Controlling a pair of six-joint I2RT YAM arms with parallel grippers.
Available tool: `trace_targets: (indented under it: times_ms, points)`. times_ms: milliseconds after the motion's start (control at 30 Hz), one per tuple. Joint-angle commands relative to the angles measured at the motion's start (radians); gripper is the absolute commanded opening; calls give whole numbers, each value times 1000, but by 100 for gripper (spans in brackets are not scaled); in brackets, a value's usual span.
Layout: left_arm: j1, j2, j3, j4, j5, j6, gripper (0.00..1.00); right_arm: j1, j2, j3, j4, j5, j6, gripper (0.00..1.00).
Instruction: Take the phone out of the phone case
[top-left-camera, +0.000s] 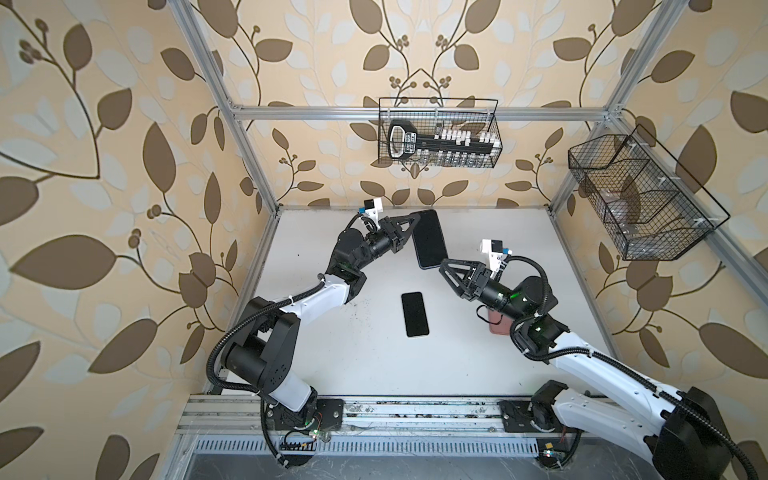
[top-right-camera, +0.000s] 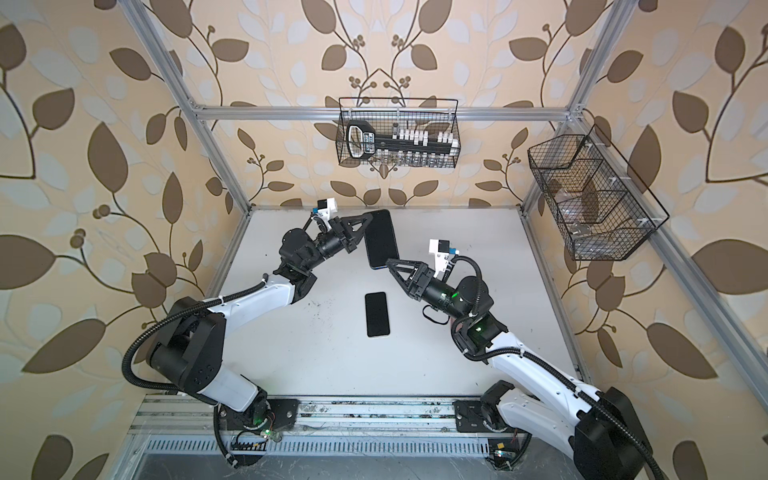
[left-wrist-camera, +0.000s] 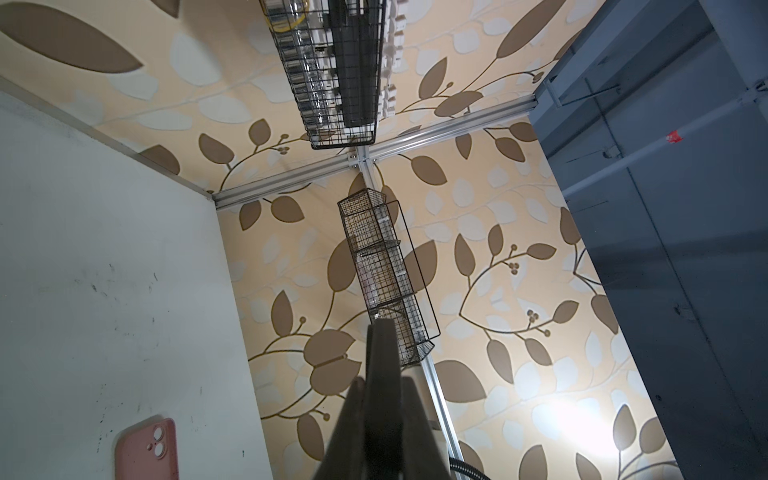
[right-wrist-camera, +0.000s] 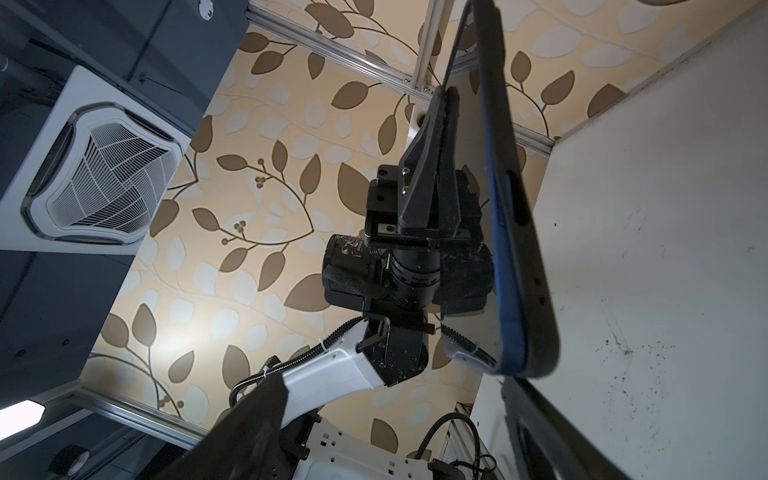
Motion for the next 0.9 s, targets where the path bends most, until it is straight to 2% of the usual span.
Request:
trace_targets:
  times_ms: [0, 633, 867]
  points:
    - [-36, -72, -8, 139, 17, -42, 0, -9, 20, 49, 73, 3, 10, 82]
    - [-76, -79, -58, 198, -9, -74, 0, -32, 115, 82, 138, -2, 21, 75]
    - [-85, -61, -81, 201, -6, -61, 0, -38, 137, 100, 147, -9, 19, 66]
